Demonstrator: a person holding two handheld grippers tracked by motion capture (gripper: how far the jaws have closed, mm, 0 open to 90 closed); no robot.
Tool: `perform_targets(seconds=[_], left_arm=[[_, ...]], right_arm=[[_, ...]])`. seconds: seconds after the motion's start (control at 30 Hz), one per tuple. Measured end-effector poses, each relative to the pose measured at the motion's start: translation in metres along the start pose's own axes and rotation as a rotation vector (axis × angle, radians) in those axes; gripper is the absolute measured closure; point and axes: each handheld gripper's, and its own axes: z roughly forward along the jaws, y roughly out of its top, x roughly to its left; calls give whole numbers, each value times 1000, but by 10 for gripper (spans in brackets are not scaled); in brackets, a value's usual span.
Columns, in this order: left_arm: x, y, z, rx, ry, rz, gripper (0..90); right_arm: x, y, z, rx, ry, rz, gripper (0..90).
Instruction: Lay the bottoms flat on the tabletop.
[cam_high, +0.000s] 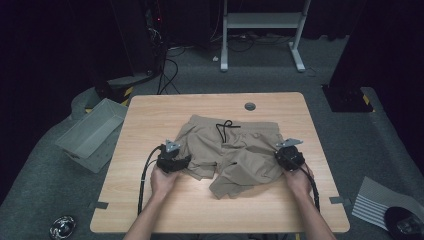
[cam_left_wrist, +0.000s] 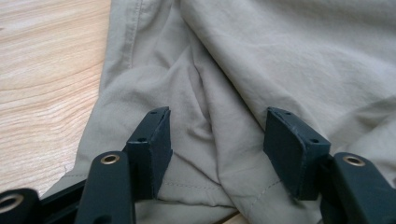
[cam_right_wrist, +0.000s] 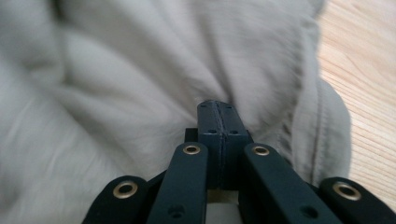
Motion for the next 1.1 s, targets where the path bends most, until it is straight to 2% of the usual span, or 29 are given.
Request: perform_targets(seconds=[0.07,0.2,0.27,0.33,0.4,0.47,0.5,0.53,0.6,0.63,0.7,0.73,0.8,0.87,0.9,0.97,1.03,1.1], left_arm=[[1,-1,-1,-4,7,-5,413],[1,-2,-2,-4,16,-14,413],[1,-2,-2,-4,17,-14,413],[1,-2,-2,-4,17,-15,413],[1,-2,-2,-4,17,-16,413],[1,-2,-2,-4,17,-15,413],[1,-2,-2,-4,17,-16,413],[1,-2,-2,-4,17,-17,412],[1,-2,-2,-5,17,-17,412],[2,-2,-2,-5,19,-18,411],[1,-2,-1,-5,24,-22,411],[1,-2,-1,-5,24,-22,411],[2,-2,-1,-5,24,-22,411],[1,-2,-1,-5,26,-22,411],[1,-2,-2,-5,29,-23,411],[1,-2,-2,-5,34,-26,410],[1,-2,-2,-5,39,-24,409],[1,-2,-2,-5,42,-23,407]], right_arm=[[-2,2,0,6,4,31,790],[13,1,-22,-99,93,67,636],[24,0,-34,-142,146,68,584],[36,-4,-38,-131,169,41,560],[44,-9,-34,-88,164,5,577],[47,-16,-25,-36,150,-34,710],[46,-19,-21,-26,148,-50,814],[43,-22,-21,-43,133,-72,877],[32,-20,-19,-34,157,-53,894],[28,-18,-18,-29,137,-57,895],[19,-15,-14,-22,65,-64,894],[13,-13,-12,-17,39,-50,893],[2,-8,-7,-13,16,6,881],[-4,-5,-4,-2,9,56,797],[-2,-4,-5,-2,11,66,734],[5,-4,-13,-39,44,73,645],[16,-6,-26,-103,94,80,605],[29,-9,-36,-132,133,58,576]])
